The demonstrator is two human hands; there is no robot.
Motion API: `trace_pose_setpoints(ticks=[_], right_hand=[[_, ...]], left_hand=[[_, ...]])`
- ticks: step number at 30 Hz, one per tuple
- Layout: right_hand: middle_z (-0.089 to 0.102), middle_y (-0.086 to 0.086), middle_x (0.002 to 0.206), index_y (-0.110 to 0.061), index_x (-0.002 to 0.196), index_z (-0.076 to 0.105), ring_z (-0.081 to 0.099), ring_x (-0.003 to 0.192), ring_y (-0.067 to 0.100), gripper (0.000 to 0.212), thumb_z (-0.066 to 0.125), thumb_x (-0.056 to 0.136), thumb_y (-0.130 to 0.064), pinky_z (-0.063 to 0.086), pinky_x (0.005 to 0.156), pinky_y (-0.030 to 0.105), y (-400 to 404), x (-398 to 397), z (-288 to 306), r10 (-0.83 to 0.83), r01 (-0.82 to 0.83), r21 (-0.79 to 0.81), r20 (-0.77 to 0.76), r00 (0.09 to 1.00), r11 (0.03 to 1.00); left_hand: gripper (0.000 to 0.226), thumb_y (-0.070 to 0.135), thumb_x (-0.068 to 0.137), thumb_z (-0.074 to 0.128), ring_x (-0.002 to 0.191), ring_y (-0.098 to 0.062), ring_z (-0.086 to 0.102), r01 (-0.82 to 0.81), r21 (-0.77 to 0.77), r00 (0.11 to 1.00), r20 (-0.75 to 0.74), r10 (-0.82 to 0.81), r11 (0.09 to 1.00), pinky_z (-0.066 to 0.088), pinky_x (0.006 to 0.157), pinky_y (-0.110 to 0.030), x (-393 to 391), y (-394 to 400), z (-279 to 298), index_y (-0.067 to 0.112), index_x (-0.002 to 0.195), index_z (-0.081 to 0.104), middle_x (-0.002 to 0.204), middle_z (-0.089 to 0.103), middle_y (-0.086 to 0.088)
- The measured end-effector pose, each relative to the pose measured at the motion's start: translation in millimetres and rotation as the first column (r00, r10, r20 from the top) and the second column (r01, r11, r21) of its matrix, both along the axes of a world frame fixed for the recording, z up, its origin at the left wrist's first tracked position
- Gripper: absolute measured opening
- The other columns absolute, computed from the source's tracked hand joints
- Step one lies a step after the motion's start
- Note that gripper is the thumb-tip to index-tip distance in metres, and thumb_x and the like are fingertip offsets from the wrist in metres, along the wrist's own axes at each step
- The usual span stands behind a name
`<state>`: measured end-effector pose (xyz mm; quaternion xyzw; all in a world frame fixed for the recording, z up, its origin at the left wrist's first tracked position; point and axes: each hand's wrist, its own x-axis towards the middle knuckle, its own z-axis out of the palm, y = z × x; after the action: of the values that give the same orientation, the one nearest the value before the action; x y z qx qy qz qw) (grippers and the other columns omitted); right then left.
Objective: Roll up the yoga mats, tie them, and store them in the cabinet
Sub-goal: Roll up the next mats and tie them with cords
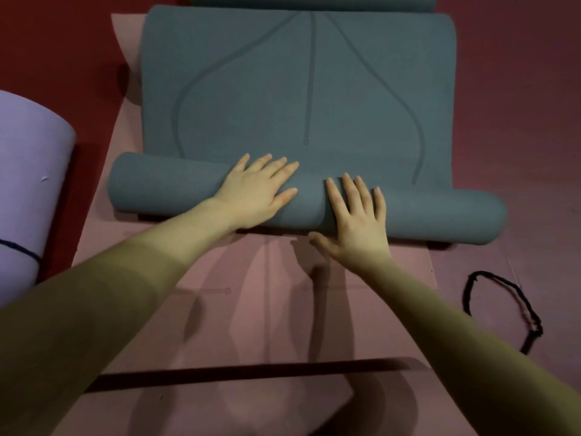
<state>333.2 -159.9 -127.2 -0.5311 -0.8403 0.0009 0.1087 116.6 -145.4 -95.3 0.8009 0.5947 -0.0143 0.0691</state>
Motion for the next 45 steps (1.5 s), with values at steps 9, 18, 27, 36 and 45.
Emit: trace_pose_setpoints(ticks=[9, 18, 27, 36, 45], right_hand=[[0.03, 0.013, 0.151, -0.017, 0.152, 0.015, 0.027, 0.14, 0.03, 0.127, 0.078, 0.053, -0.068, 0.016, 0.112, 0.049, 64.9, -9.0, 27.1, 0.087, -0.041, -0.196, 0.229, 0.969, 0.98], [0.056, 0.02, 0.127, -0.016, 0.142, 0.043, 0.053, 0.118, 0.037, 0.113, 0.088, 0.046, -0.052, 0.037, 0.097, 0.05, 57.0, -0.6, 24.1, 0.15, -0.133, -0.097, 0.191, 0.97, 0.986], [0.067, 0.014, 0.106, -0.014, 0.127, 0.06, 0.067, 0.092, 0.033, 0.107, 0.089, 0.032, -0.054, 0.05, 0.079, 0.042, -0.2, 29.9, 28.3, 0.159, -0.155, -0.047, 0.105, 0.982, 0.987], [0.067, 0.012, 0.104, -0.014, 0.126, 0.06, 0.067, 0.09, 0.032, 0.105, 0.085, 0.036, -0.061, 0.052, 0.077, 0.041, -61.0, 46.2, 33.0, 0.173, -0.162, -0.109, 0.097, 0.98, 0.981], [0.053, 0.012, 0.134, -0.024, 0.145, 0.039, 0.053, 0.118, 0.034, 0.101, 0.077, 0.06, -0.063, 0.036, 0.102, 0.047, -57.9, 51.2, 35.9, 0.2, -0.167, -0.197, 0.166, 0.966, 0.966]], left_hand=[[0.122, 0.073, 0.067, 0.063, 0.143, -0.033, 0.016, 0.013, -0.034, 0.975, -0.223, -0.02, 0.999, 0.016, 0.111, -0.058, 0.1, 21.3, 2.2, 0.016, 0.152, -0.003, 0.159, 0.008, -0.009], [0.109, 0.069, 0.069, 0.065, 0.131, -0.03, 0.035, 0.016, 0.001, 0.977, -0.213, -0.015, 1.0, 0.029, 0.106, -0.049, 6.3, 14.7, 5.3, 0.019, 0.151, 0.013, 0.152, 0.03, -0.005], [0.104, 0.069, 0.072, 0.061, 0.132, -0.027, 0.035, 0.041, -0.028, 0.986, -0.163, -0.045, 0.999, 0.027, 0.107, -0.046, 29.3, -43.9, 7.3, 0.023, 0.152, 0.012, 0.153, 0.029, -0.002], [0.104, 0.07, 0.073, 0.06, 0.136, -0.028, 0.033, 0.073, -0.088, 0.987, -0.135, -0.084, 0.993, 0.025, 0.109, -0.043, 40.6, -101.6, 12.1, 0.024, 0.152, 0.011, 0.155, 0.026, -0.002], [0.111, 0.078, 0.074, 0.049, 0.144, -0.026, 0.019, 0.121, -0.186, 0.972, -0.177, -0.154, 0.975, 0.02, 0.114, -0.05, 33.5, -87.6, 16.6, 0.02, 0.152, -0.005, 0.159, 0.011, -0.005]])
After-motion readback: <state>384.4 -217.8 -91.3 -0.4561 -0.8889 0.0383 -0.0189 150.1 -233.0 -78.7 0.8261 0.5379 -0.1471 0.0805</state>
